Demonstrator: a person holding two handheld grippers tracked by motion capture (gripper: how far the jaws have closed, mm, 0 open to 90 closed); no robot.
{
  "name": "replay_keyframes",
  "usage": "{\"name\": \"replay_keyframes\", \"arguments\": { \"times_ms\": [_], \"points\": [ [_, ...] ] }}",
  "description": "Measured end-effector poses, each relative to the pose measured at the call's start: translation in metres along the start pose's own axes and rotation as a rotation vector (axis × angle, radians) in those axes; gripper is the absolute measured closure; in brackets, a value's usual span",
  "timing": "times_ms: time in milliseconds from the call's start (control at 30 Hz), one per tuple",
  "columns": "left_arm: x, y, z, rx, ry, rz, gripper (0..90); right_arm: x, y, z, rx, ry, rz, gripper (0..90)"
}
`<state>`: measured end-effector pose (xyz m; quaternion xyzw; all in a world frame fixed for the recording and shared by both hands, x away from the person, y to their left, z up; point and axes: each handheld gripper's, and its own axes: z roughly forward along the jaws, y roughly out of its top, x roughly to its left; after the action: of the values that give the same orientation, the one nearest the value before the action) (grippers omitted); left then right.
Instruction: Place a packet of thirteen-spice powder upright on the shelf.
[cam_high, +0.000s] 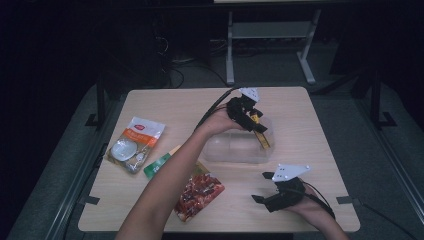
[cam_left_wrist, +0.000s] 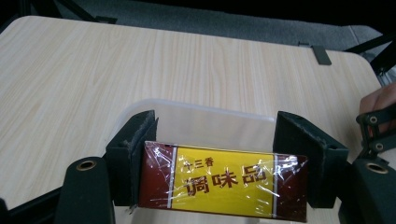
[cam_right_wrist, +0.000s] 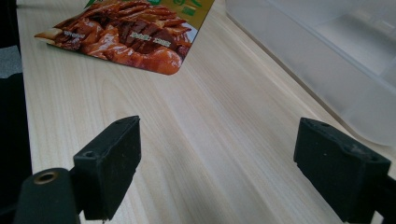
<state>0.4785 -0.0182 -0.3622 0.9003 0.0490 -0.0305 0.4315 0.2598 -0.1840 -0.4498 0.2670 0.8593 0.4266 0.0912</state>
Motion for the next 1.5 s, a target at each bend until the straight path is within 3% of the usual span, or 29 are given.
{"name": "replay_keyframes", "arguments": {
  "times_ms": [333, 567, 700, 1200, 1500],
  "points": [
    [-0.005, 0.002, 0.015, 0.010, -0.015, 0.010, 30.3, 0.000, 0.000, 0.001, 0.005, 0.004, -0.004, 14.4],
    [-0.009, 0.002, 0.032, 0.045, -0.049, 0.019, 30.5, 0.000, -0.001, 0.001, 0.011, -0.003, -0.013, 14.4],
    [-0.009, 0.004, 0.032, 0.033, -0.049, 0.014, 30.5, 0.000, -0.001, 0.001, 0.014, -0.004, -0.012, 14.5],
    [-0.015, 0.009, 0.002, 0.000, -0.027, 0.026, 29.5, 0.000, -0.001, 0.002, 0.016, -0.007, -0.013, 14.4],
    [-0.026, -0.005, -0.029, 0.000, -0.007, 0.011, 29.5, 0.000, -0.001, 0.002, 0.018, -0.004, -0.010, 14.4]
  ]
}}
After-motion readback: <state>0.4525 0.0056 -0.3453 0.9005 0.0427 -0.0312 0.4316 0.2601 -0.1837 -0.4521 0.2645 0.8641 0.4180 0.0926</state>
